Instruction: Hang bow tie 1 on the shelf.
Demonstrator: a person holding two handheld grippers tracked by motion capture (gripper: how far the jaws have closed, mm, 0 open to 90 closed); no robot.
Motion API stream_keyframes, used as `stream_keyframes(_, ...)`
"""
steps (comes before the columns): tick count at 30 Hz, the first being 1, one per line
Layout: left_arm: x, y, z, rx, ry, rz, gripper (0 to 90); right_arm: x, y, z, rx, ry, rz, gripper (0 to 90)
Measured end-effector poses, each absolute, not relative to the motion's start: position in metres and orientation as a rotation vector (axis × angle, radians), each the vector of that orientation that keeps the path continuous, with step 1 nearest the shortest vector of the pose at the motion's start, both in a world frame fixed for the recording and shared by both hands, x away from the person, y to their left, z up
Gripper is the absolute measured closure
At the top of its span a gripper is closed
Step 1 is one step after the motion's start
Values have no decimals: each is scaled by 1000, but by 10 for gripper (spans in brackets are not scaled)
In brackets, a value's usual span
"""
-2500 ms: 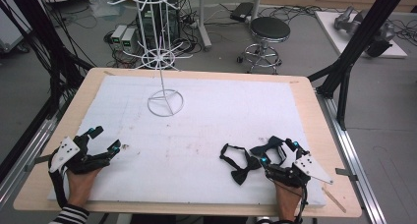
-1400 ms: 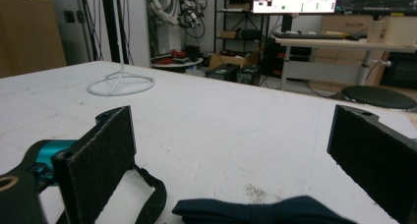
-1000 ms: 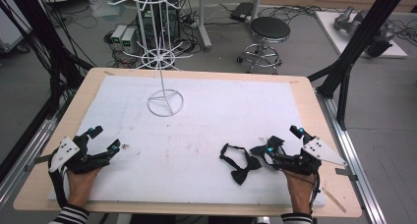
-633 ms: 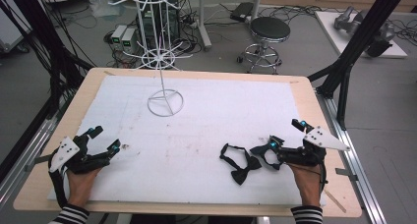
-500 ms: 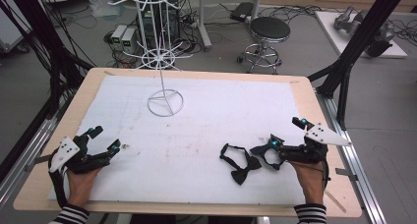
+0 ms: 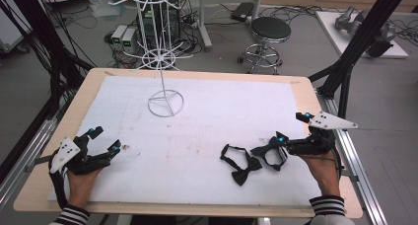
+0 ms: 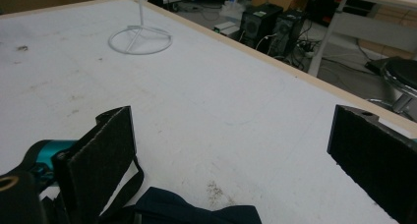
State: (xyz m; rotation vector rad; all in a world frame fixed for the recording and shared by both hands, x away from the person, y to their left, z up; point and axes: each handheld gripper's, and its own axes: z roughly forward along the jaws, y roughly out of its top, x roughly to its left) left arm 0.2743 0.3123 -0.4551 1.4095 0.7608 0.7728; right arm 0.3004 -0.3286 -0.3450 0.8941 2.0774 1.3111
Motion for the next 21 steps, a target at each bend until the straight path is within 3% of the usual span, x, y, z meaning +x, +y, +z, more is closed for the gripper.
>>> stream_keyframes(21,274,312,-455,1410,763,773,167,335,-326,-357,854,2370,1080,37)
